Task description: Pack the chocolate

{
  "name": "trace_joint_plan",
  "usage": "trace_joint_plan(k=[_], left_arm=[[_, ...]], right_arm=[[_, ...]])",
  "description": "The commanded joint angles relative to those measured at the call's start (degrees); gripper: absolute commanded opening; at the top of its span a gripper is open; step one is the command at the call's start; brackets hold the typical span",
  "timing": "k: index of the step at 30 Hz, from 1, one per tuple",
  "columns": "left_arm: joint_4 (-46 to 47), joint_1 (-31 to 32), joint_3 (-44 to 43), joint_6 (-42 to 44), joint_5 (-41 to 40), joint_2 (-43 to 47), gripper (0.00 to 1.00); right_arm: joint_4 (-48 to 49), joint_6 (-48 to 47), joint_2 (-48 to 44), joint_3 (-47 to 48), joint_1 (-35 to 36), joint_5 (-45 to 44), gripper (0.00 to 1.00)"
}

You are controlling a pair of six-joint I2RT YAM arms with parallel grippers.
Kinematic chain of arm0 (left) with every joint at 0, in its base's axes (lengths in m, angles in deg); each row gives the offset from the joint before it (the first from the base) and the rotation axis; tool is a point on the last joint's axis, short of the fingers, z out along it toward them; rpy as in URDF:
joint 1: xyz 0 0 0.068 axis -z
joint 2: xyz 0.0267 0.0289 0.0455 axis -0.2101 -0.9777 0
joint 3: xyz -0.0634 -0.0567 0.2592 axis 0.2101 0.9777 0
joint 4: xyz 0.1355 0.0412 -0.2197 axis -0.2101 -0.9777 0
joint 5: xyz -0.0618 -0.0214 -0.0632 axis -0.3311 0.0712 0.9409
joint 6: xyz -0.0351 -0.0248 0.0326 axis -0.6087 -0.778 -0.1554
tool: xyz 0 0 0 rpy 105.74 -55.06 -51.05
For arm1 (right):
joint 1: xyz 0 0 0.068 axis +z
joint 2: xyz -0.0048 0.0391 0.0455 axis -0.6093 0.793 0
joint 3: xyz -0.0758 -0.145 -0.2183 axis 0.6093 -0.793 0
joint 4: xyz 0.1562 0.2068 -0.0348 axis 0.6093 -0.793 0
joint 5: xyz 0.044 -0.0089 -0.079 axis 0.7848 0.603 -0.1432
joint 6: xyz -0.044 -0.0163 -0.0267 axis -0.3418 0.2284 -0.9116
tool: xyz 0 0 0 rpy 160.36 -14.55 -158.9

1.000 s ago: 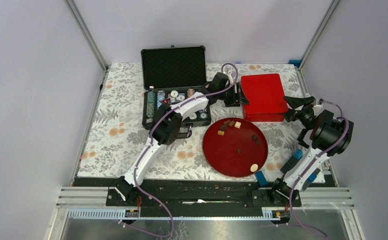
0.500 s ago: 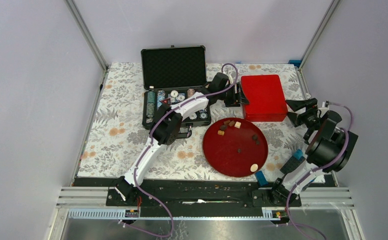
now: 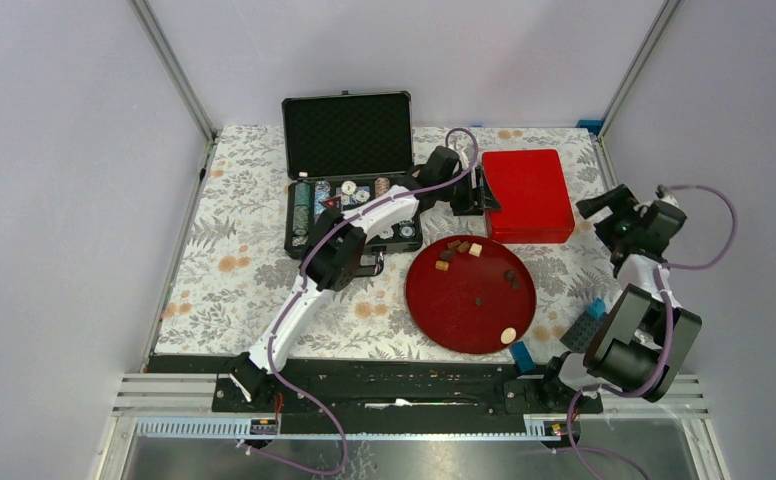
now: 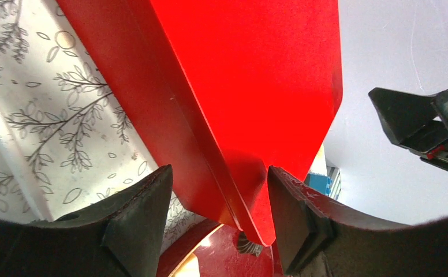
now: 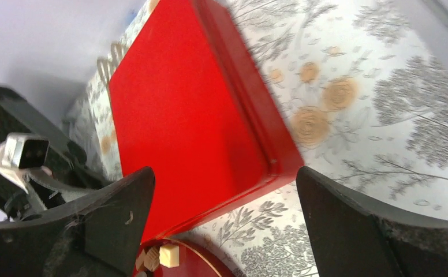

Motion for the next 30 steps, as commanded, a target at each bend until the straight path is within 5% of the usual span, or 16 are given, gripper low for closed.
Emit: trace_joint_plan(k=[1,21,30], left_arm=[[3.4,1.1,-1.0,-0.4,1.5,0.4,0.63],[0.9,2.5,0.4,1.8,-1.3,4.6,0.64],[-2.4,3.2,0.6,4.3,-3.1,6.8,0.74]], right_arm=[[-7.3,-6.6,-0.6,5.4,5.9,-6.3,0.99],[-15.6,-8.4,10.4,16.0,8.4,-5.9,1.00],[-15.3,-8.6,9.2,14.8,8.4,-6.9,1.00]])
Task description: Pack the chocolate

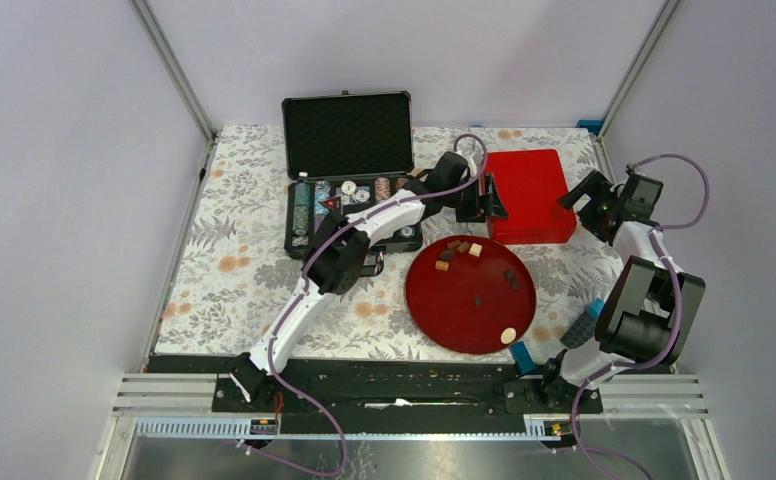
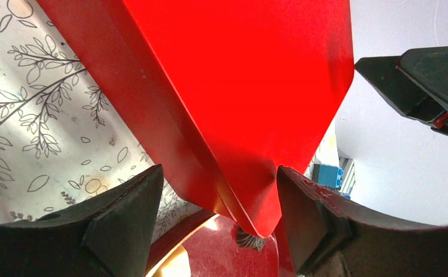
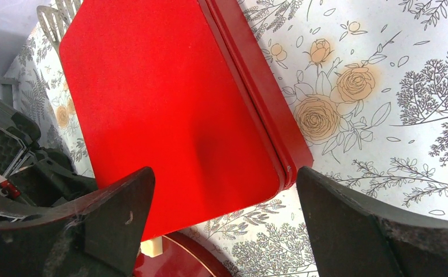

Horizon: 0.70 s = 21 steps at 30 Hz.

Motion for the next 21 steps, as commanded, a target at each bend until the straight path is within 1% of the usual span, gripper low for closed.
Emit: trace_joint_plan(k=[1,4,6,10,16,21], left_arm=[[-0.1,1.0,0.4,2.3,-1.8,6.6,0.73],[-0.1,1.3,1.4,3.1,-2.9,8.2,0.71],[-0.1,1.6,1.2,3.0,-2.4,8.7,0.68],[-0.4,1.7,0.6,2.6,-1.6,8.9,0.64],[-1.5,1.9,-1.5,2.5,-0.9,7.3,0.63],[-2.9,1.8,-0.7,3.2,-1.1,8.1,0.63]], right_arm=[[0.0,-1.0,-1.0,1.4,0.3,-1.4,1.00],[0.0,-0.9,-1.1,1.2,0.3,-1.3,1.00],[0.0,-0.8,-1.1,1.2,0.3,-1.2,1.00],[0.0,-0.7,-1.2,1.1,0.3,-1.0,1.00],[0.0,-0.7,-1.6,0.9,0.3,-1.0,1.00],[0.0,-0.8,-1.4,1.0,0.3,-0.9,1.00]])
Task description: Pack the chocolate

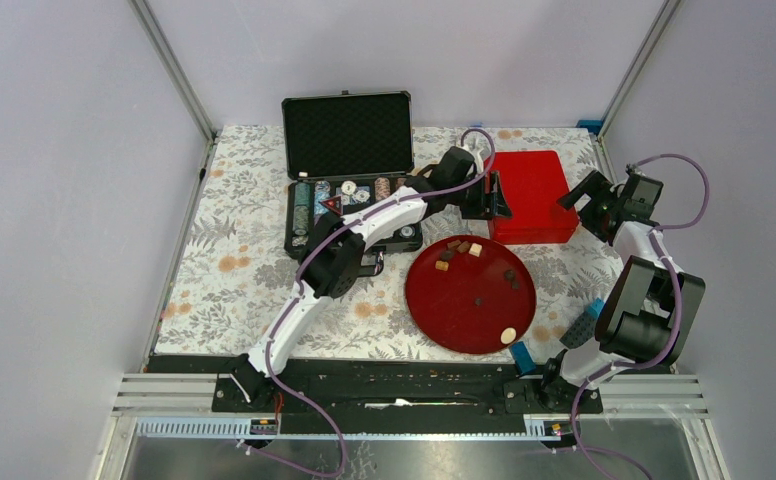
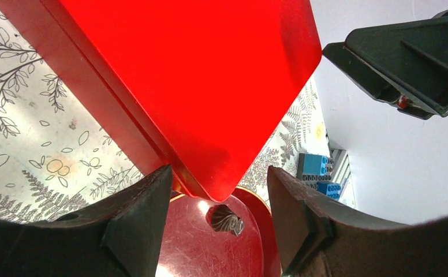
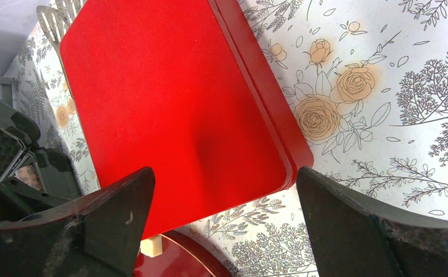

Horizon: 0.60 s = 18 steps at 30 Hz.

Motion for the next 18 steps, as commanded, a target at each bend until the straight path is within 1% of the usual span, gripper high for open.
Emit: trace_joint_plan(k=[1,5,10,12,18], left_arm=[[0.3,0.2,-0.9,1.4,0.1,3.9,0.63],[0.5,0.2,2.4,2.0,-0.5,6.6,0.64],[0.0,0.1,3.4,3.1,-0.4,9.3,0.65],[-0.3,0.0,3.4,3.5,-0.4,10.5,0.65],[0.0,-1.1,4.4,4.2,-1.0,15.1,0.65]], right_arm=[[0.0,-0.7,-1.2,1.0,0.3,-0.8,1.00],[0.4,-0.5,-0.8,0.9,0.3,-0.2,1.00],[0.5,-0.5,-1.6,1.1,0.6,0.2,1.00],[-0.1,-1.3,-2.3,1.8,1.3,-1.1,1.00],[-8.5,-5.9,-2.2,8.8,7.0,-8.1,1.00]])
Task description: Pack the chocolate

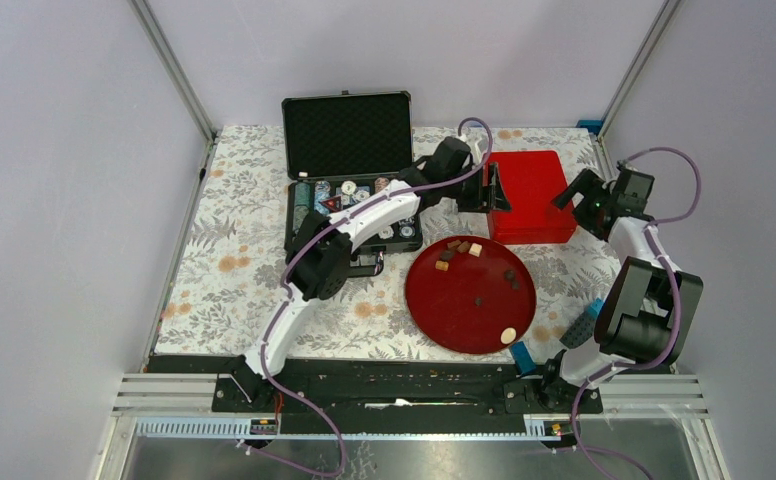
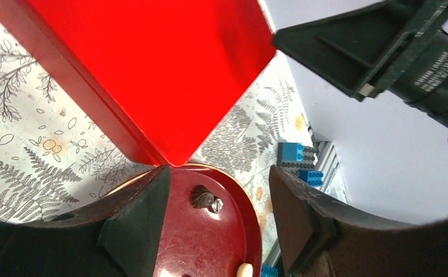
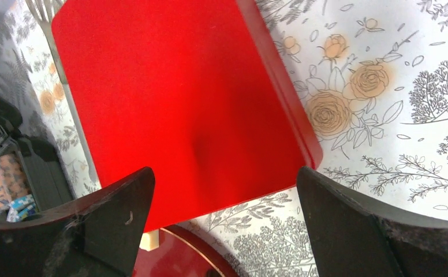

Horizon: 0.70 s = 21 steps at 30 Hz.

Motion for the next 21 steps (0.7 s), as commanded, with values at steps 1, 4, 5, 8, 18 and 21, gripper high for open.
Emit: trace_joint_plan(k=[1,4,5,8,18,21], left_arm=[[2.5,-1.1,1.1,2.1,-1.5,9.0,0.65],[2.0,-2.5,3.0,2.6,-3.6,12.3,0.65],[1.9,-3.0,3.7,2.6,-3.9,13.4,0.66],[1.2,-4.9,6.1,3.0,-5.1,16.6,0.66],[0.7,-8.0,16.1,4.6,-6.6,23.8,0.67],[0.5,-8.0,18.3,4.6,-6.0,24.1,0.67]], right_arm=[[-6.9,-4.7,-1.4,8.7,5.0,-5.9,1.00],[-13.2,-6.9,1.5,15.7,8.4,-8.3,1.00],[-15.5,-7.5,2.6,18.2,9.4,-9.3,1.00],[-22.0,-8.2,5.9,25.0,10.8,-11.3,1.00],[-25.5,-10.5,13.9,25.8,12.5,-12.3,0.97],[-27.7,-11.5,16.5,23.9,12.7,-17.0,0.98]])
